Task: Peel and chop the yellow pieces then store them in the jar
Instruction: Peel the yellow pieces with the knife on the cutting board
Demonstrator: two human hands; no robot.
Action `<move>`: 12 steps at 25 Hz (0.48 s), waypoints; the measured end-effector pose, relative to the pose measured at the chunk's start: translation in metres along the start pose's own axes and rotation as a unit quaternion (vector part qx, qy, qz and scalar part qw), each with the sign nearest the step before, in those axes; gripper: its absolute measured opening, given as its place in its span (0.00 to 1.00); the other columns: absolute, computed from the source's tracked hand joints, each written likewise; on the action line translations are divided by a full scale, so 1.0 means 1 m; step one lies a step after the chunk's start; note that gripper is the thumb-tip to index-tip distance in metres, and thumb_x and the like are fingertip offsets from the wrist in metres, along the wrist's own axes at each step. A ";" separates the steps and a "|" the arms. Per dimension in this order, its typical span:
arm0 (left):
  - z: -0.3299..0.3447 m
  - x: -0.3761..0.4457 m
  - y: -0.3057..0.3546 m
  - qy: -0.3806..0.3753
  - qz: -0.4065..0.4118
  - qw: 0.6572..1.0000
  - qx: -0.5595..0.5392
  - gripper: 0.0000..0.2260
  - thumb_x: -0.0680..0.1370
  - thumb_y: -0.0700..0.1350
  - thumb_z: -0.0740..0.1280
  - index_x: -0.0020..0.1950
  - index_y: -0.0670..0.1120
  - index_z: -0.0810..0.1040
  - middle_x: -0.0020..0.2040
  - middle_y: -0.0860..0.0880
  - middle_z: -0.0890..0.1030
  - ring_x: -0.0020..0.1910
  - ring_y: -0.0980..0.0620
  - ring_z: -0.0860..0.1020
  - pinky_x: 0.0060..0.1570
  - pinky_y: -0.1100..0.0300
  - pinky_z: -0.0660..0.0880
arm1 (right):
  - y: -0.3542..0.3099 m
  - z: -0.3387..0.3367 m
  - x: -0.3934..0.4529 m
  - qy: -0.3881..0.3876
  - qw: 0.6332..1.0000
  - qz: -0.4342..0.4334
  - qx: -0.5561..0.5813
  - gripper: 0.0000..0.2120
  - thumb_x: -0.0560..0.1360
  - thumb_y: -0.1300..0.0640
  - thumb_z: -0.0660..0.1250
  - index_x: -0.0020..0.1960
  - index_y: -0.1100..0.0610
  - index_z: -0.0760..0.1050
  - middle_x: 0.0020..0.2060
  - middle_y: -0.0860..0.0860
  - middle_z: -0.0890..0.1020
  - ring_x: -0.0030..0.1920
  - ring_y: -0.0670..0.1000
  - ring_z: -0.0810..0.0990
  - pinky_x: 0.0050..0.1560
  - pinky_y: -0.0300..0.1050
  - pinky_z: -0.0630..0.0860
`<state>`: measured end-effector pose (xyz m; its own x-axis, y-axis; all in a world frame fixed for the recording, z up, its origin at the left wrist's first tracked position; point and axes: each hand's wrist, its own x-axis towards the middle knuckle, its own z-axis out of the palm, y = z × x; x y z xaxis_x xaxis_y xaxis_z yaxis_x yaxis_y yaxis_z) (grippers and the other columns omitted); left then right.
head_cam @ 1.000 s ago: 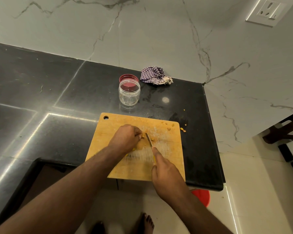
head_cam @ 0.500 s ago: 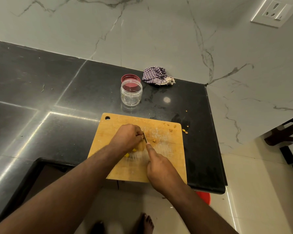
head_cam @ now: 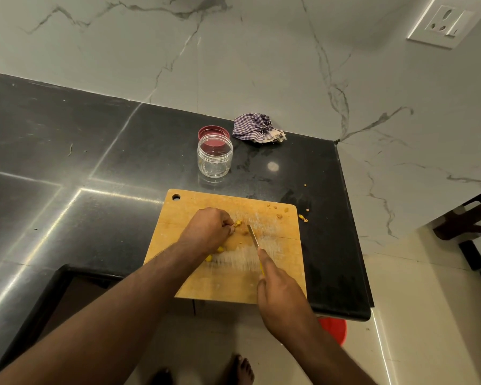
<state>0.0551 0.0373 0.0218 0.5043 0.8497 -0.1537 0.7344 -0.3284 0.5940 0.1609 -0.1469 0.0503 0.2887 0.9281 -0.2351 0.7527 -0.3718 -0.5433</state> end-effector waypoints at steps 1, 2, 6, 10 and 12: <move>0.000 0.000 0.000 -0.001 0.000 1.000 -0.001 0.09 0.79 0.42 0.68 0.58 0.46 0.84 0.53 0.50 0.84 0.50 0.53 0.80 0.50 0.58 0.78 | -0.002 -0.001 0.002 0.001 1.000 -0.007 0.008 0.27 0.83 0.53 0.53 0.80 0.44 0.48 0.59 0.47 0.75 0.52 0.45 0.74 0.53 0.41 0.74; 0.001 -0.001 0.000 0.002 0.000 1.000 -0.002 0.09 0.79 0.42 0.68 0.57 0.46 0.85 0.53 0.50 0.84 0.50 0.52 0.80 0.51 0.57 0.78 | -0.005 -0.001 0.005 -0.002 1.000 -0.015 0.010 0.27 0.83 0.53 0.53 0.79 0.43 0.49 0.59 0.47 0.76 0.53 0.45 0.74 0.54 0.42 0.74; 0.003 -0.002 -0.001 0.017 -0.001 1.000 0.000 0.07 0.78 0.42 0.68 0.51 0.46 0.86 0.48 0.49 0.85 0.46 0.52 0.80 0.47 0.55 0.79 | -0.016 0.008 0.017 -0.011 1.000 -0.021 -0.014 0.28 0.83 0.55 0.53 0.79 0.44 0.48 0.56 0.48 0.76 0.50 0.47 0.75 0.51 0.44 0.74; 0.003 -0.002 0.000 0.018 -0.006 1.000 0.014 0.06 0.78 0.41 0.68 0.49 0.46 0.86 0.43 0.49 0.84 0.41 0.51 0.80 0.42 0.54 0.79 | -0.020 0.008 0.022 -0.032 0.999 -0.017 -0.039 0.30 0.82 0.57 0.53 0.80 0.45 0.46 0.53 0.50 0.76 0.49 0.49 0.76 0.49 0.47 0.75; 0.003 -0.001 0.001 0.017 -0.004 0.999 0.027 0.06 0.79 0.41 0.68 0.49 0.46 0.85 0.43 0.49 0.84 0.40 0.52 0.79 0.38 0.57 0.76 | -0.022 0.005 0.025 -0.050 0.997 -0.021 -0.048 0.30 0.82 0.58 0.52 0.80 0.45 0.46 0.53 0.51 0.76 0.49 0.51 0.75 0.49 0.48 0.75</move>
<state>0.0565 0.0353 0.0200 0.4824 0.8662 -0.1306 0.7627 -0.3420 0.5489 0.1489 -0.1158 0.0527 0.1984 0.9344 -0.2960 0.8172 -0.3244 -0.4764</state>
